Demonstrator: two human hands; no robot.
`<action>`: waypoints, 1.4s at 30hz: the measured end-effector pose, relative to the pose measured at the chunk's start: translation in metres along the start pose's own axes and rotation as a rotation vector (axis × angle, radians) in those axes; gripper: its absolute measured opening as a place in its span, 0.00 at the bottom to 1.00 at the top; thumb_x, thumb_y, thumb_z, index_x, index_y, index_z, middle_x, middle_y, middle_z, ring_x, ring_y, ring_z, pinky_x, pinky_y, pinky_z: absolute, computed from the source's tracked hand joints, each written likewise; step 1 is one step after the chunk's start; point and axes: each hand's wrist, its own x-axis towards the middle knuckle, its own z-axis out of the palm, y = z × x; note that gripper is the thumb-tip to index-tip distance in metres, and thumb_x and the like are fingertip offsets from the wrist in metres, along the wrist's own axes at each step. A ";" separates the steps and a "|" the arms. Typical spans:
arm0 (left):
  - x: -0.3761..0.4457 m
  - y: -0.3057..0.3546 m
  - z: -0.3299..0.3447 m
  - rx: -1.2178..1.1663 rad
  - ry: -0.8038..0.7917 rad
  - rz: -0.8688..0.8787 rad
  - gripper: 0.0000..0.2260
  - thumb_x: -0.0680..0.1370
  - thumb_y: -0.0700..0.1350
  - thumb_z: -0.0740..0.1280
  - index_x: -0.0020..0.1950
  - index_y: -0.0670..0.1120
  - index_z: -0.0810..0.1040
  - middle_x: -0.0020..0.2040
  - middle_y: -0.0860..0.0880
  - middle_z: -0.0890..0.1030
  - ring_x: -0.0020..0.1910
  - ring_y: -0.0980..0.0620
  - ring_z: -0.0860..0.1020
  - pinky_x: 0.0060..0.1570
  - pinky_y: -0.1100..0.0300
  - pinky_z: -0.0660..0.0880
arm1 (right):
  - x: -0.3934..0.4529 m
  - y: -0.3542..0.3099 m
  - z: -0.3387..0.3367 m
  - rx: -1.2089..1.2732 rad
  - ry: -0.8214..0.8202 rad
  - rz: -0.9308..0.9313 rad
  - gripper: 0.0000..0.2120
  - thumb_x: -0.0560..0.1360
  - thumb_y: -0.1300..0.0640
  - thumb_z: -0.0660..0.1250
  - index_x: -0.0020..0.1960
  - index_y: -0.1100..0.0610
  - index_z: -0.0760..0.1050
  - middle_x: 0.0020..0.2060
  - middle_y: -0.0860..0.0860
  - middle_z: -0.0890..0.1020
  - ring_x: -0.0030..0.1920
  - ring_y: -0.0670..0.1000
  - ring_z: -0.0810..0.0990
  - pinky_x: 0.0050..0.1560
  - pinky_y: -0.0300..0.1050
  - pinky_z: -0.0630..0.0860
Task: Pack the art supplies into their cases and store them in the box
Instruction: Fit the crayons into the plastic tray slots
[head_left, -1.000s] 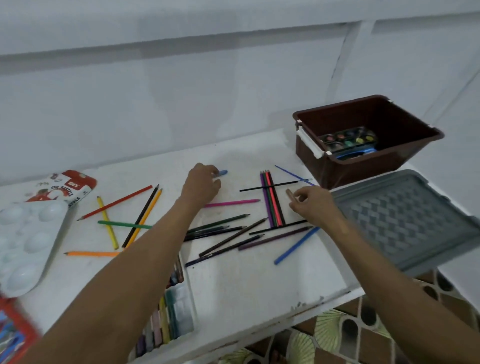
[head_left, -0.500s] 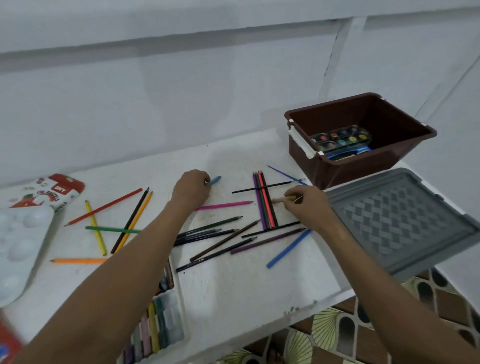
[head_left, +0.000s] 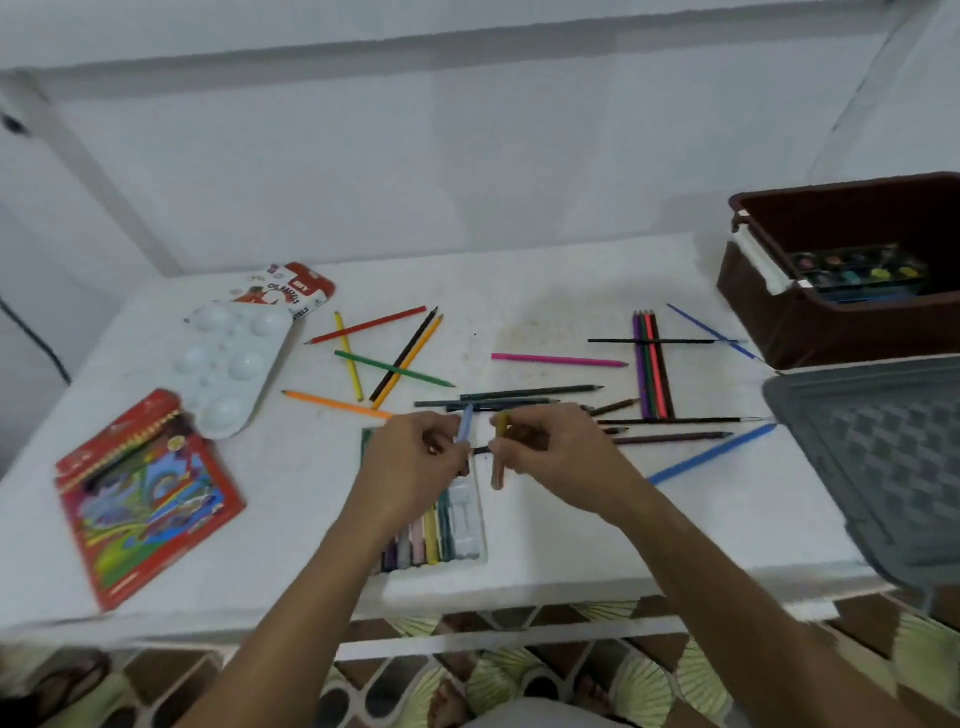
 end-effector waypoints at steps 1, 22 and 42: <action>-0.014 -0.006 -0.003 0.002 -0.006 -0.029 0.06 0.74 0.49 0.71 0.47 0.49 0.82 0.36 0.54 0.81 0.33 0.61 0.77 0.28 0.72 0.68 | -0.002 -0.001 0.012 -0.024 -0.045 0.002 0.05 0.73 0.52 0.69 0.45 0.53 0.79 0.34 0.53 0.82 0.37 0.56 0.80 0.42 0.56 0.78; -0.061 -0.022 0.011 -0.019 -0.030 -0.060 0.16 0.74 0.50 0.70 0.61 0.49 0.77 0.34 0.55 0.78 0.32 0.60 0.75 0.31 0.71 0.68 | -0.022 0.016 0.058 -0.244 -0.005 0.025 0.19 0.75 0.54 0.68 0.66 0.49 0.73 0.39 0.46 0.81 0.36 0.41 0.77 0.35 0.25 0.69; -0.049 -0.033 -0.001 0.203 -0.181 0.181 0.14 0.77 0.52 0.67 0.62 0.53 0.79 0.44 0.51 0.78 0.38 0.54 0.76 0.42 0.59 0.75 | -0.018 0.016 0.048 -0.465 -0.173 -0.085 0.18 0.77 0.48 0.64 0.66 0.48 0.73 0.46 0.50 0.73 0.37 0.41 0.68 0.36 0.30 0.63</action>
